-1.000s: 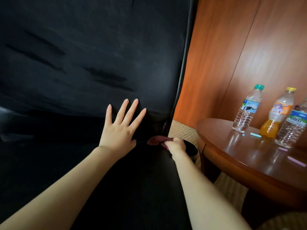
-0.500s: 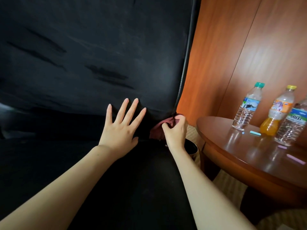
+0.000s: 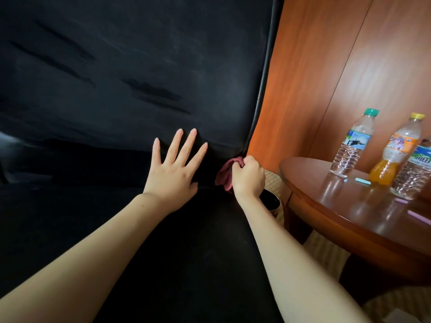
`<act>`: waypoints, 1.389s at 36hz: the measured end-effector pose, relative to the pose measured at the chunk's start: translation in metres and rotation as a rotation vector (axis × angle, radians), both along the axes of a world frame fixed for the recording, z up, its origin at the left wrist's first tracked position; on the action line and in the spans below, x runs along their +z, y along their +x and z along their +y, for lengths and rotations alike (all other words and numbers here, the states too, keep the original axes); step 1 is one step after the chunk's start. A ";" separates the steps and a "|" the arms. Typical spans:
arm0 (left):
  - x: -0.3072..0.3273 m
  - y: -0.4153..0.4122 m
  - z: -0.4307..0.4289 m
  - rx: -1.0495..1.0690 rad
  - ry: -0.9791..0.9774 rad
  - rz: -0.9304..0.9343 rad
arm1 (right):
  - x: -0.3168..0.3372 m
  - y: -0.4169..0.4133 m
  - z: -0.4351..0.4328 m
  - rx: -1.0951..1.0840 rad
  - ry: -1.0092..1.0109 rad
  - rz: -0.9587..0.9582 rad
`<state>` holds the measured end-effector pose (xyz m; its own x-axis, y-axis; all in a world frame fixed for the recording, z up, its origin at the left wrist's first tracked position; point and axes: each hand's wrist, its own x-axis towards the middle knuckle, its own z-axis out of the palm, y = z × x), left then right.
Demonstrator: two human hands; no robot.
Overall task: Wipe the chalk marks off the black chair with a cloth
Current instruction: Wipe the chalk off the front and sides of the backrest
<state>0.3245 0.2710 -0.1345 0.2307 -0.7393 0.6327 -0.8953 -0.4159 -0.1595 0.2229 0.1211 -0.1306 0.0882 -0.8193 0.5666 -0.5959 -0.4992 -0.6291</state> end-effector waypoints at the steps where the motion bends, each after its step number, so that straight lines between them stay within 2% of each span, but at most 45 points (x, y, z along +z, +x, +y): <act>1: 0.000 0.000 0.000 0.012 0.014 0.000 | 0.000 0.001 0.001 -0.006 -0.009 0.013; 9: 0.001 0.000 0.000 0.023 0.015 0.007 | -0.001 0.005 0.003 -0.033 -0.052 0.124; 23: 0.001 -0.001 0.003 0.009 0.017 0.024 | -0.007 0.000 0.003 0.030 -0.018 0.110; 33: 0.001 -0.002 0.005 0.018 0.049 0.028 | -0.013 -0.002 0.002 0.071 0.130 0.302; 40: 0.001 0.000 0.005 0.002 0.041 0.028 | -0.012 0.000 -0.011 0.129 0.288 0.323; 42: 0.001 -0.001 0.005 0.024 0.062 0.024 | -0.015 -0.001 -0.012 0.130 0.263 0.296; 45: 0.001 -0.001 0.004 0.018 0.045 0.027 | -0.017 -0.005 -0.007 0.072 0.117 0.224; 50: 0.000 0.000 0.004 -0.004 0.024 0.034 | 0.032 -0.019 -0.015 0.013 -0.071 -0.352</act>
<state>0.3248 0.2755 -0.1344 0.2492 -0.7550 0.6066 -0.9018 -0.4092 -0.1388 0.2038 0.1058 -0.0990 -0.1118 -0.7767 0.6199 -0.3422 -0.5555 -0.7578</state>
